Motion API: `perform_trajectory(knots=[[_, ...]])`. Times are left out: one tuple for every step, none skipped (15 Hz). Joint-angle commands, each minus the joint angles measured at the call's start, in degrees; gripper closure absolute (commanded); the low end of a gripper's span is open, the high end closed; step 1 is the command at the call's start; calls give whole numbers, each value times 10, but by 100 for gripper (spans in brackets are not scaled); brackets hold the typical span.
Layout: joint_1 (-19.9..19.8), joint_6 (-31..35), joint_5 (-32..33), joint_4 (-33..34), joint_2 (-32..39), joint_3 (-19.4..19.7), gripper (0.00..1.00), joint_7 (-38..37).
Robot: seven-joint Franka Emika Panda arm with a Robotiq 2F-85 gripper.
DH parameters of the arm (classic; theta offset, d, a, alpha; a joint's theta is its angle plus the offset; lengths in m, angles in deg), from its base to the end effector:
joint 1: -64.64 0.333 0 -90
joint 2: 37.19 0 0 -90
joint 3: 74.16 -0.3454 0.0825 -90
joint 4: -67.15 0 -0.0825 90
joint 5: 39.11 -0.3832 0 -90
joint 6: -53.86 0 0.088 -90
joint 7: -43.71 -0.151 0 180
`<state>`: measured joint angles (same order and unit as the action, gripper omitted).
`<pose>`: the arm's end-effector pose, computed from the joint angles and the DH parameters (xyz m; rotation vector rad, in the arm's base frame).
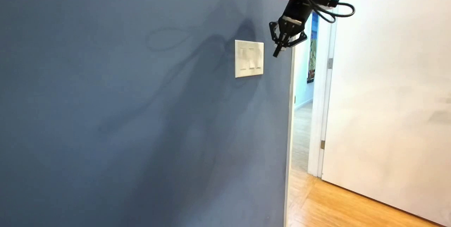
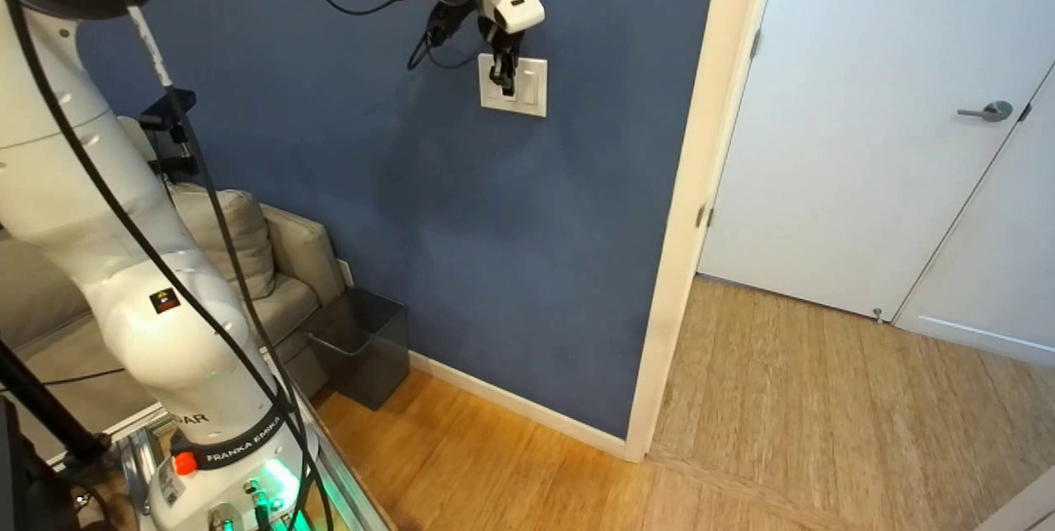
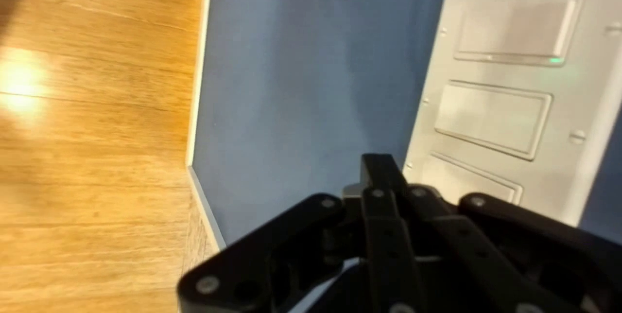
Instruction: Press the right button of the wall lights switch
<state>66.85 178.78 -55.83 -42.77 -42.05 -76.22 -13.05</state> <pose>0.5761 0.0648 0.5550 -2.3696 1.3592 -0.2263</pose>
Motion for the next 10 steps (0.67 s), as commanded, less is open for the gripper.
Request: perform_trajectory(knots=[[-2,-96,20,-4,-62,0,73,85],[0,-116,21,-10,-83,-2,67,110],[1,-140,17,-12,-100,-3,60,137],[2,-164,18,-16,-119,-4,53,161],[2,-186,17,-16,-135,-5,47,188],[2,-210,16,-18,-152,-4,40,216],[0,-233,20,-18,-166,-4,32,244],[-2,-256,23,-15,-175,-3,26,274],[-4,-272,26,-15,-186,-1,20,306],[-7,-282,33,-20,-198,-1,12,338]])
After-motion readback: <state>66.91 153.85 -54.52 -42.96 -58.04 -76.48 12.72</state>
